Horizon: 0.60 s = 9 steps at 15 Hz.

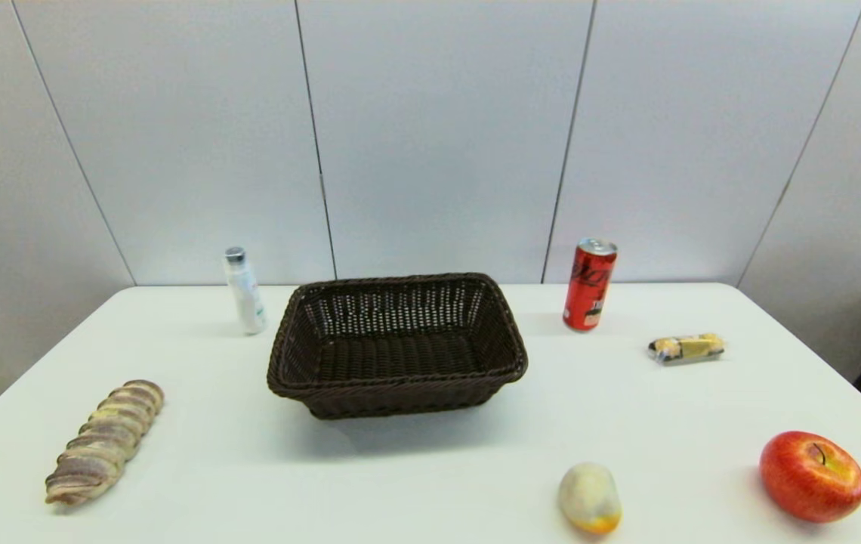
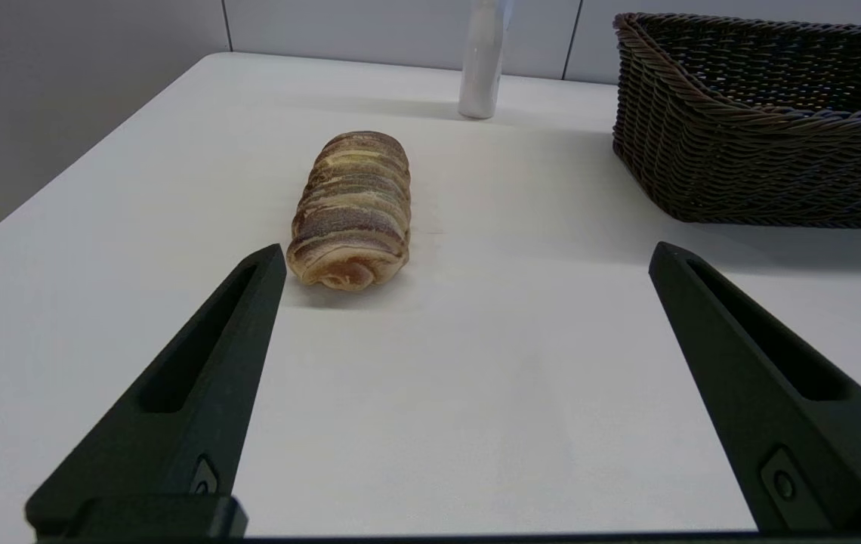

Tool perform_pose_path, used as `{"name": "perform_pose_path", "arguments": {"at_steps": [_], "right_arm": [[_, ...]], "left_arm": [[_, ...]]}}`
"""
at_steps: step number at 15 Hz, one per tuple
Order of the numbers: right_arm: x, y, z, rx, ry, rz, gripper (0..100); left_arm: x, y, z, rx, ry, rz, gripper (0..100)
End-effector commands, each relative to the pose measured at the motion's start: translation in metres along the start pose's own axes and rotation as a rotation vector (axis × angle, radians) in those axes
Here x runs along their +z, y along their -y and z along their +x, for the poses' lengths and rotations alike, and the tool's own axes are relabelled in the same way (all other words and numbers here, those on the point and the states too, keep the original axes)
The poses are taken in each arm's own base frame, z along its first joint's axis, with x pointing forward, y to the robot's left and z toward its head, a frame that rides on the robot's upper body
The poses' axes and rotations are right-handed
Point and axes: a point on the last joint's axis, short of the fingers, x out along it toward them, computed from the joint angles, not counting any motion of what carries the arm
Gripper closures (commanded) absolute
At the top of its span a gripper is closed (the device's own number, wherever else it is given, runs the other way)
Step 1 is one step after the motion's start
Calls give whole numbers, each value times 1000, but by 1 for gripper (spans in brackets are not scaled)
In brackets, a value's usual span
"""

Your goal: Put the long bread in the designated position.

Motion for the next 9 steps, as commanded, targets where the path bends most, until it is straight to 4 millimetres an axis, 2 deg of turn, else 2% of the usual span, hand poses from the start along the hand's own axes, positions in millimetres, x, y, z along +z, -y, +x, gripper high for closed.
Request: {"name": "perform_pose_path", "arguments": {"at_steps": [1, 9], "right_arm": [[0, 0, 0, 0, -1, -1, 0], [0, 0, 0, 0, -1, -1, 0]], "left_arm": [[0, 0, 0, 1, -1, 0, 0], [0, 0, 0, 1, -1, 1, 0]]}}
